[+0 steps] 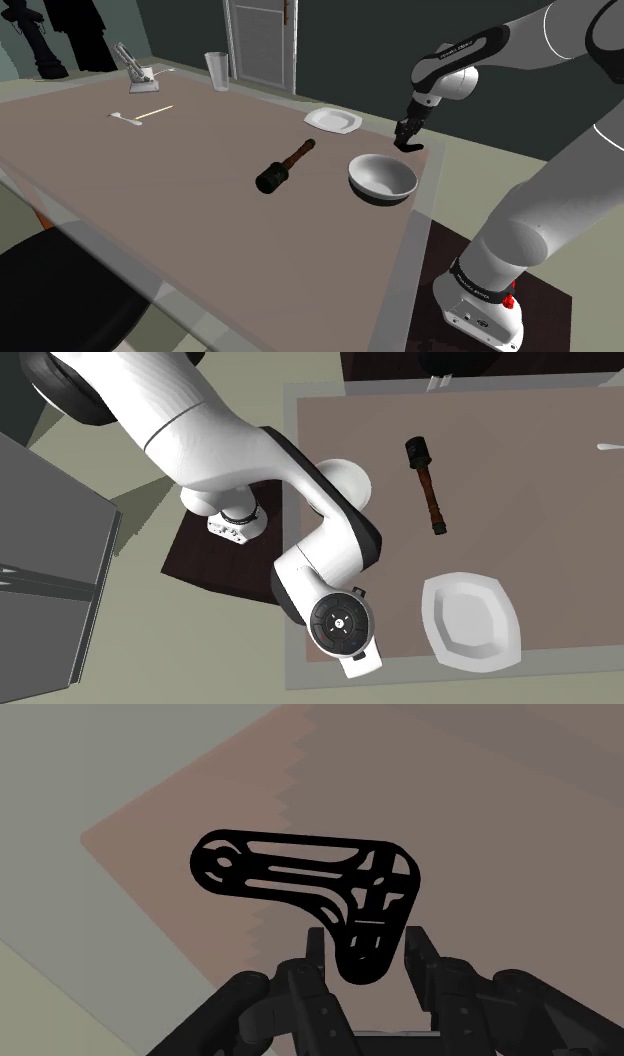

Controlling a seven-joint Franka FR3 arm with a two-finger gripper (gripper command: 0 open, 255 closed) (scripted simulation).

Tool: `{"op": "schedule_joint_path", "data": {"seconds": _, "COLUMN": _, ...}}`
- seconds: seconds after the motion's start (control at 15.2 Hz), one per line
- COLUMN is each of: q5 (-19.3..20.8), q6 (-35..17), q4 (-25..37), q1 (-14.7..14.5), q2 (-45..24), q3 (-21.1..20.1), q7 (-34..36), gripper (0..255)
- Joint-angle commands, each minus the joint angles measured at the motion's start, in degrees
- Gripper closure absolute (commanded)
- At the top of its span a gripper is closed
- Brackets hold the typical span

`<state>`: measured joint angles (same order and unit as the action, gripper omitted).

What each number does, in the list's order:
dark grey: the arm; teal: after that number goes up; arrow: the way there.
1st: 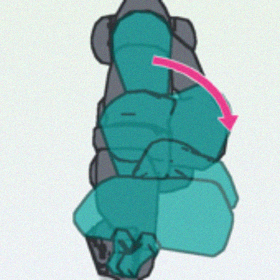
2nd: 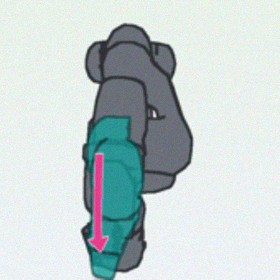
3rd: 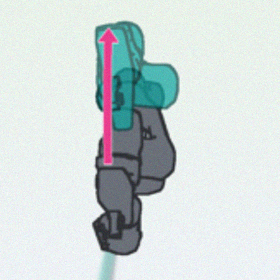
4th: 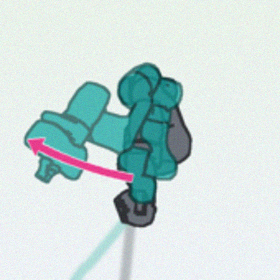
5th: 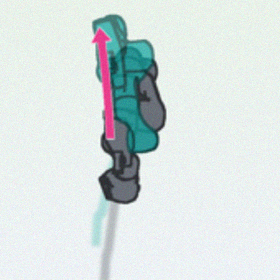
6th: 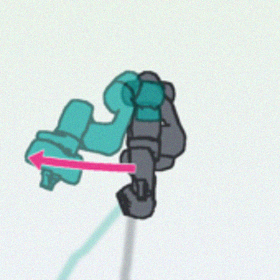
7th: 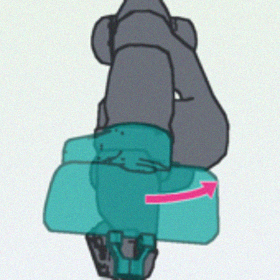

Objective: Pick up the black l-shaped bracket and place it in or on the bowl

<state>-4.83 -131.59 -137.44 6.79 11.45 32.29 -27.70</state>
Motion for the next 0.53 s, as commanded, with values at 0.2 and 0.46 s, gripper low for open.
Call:
{"op": "schedule_joint_path", "data": {"seconds": 0.2, "q5": 0.00, "q6": -0.01, "q4": -0.02, "q1": 0.01, "q2": -0.04, "q3": 0.03, "q7": -0.01, "gripper": 255}}
{"op": "schedule_joint_path", "data": {"seconds": 0.46, "q5": 0.37, "q6": 0.79, "q4": 0.36, "q1": 0.11, "q2": 0.46, "q3": -0.14, "q7": 0.37, "gripper": 255}}
